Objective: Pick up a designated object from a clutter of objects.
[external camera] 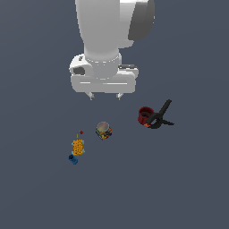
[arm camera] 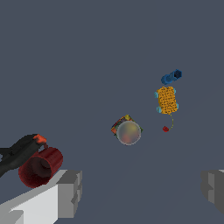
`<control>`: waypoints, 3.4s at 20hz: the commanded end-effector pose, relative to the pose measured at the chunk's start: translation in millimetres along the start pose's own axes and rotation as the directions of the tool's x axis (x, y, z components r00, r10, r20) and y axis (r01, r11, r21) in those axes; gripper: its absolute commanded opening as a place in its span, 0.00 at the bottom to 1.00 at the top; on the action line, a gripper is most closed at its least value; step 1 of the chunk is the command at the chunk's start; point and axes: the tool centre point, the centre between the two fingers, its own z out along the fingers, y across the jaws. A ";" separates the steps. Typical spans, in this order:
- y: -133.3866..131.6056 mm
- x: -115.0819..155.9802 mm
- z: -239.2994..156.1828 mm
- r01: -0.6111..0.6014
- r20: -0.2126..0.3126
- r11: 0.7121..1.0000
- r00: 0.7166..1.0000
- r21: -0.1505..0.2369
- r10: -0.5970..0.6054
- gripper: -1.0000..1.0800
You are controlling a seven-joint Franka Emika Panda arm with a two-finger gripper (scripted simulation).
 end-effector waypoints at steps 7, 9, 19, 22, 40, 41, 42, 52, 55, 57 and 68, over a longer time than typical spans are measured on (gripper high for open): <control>6.9 -2.7 -7.6 -0.001 -0.004 1.000 1.000 -0.010 0.001 1.00; 7.5 -2.8 -8.3 0.000 -0.005 1.000 1.000 -0.012 0.000 1.00; -12.4 -1.5 7.6 -0.071 0.006 0.997 0.997 0.038 0.071 1.00; -25.6 -1.2 18.1 -0.122 0.017 0.990 0.992 0.070 0.121 1.00; -136.3 -16.7 112.3 -0.641 0.266 0.733 0.765 0.227 0.587 1.00; -141.7 -18.5 117.6 -0.670 0.284 0.708 0.740 0.224 0.610 1.00; -147.0 -20.5 122.9 -0.698 0.303 0.681 0.713 0.221 0.632 1.00; -192.0 -44.9 174.5 -0.919 0.461 0.377 0.384 0.113 0.800 1.00; -200.8 -52.2 186.9 -0.953 0.487 0.293 0.289 0.070 0.824 1.00; -205.3 -56.5 193.8 -0.968 0.499 0.246 0.234 0.043 0.834 1.00; -216.5 -69.4 212.8 -0.993 0.520 0.112 0.077 -0.036 0.851 1.00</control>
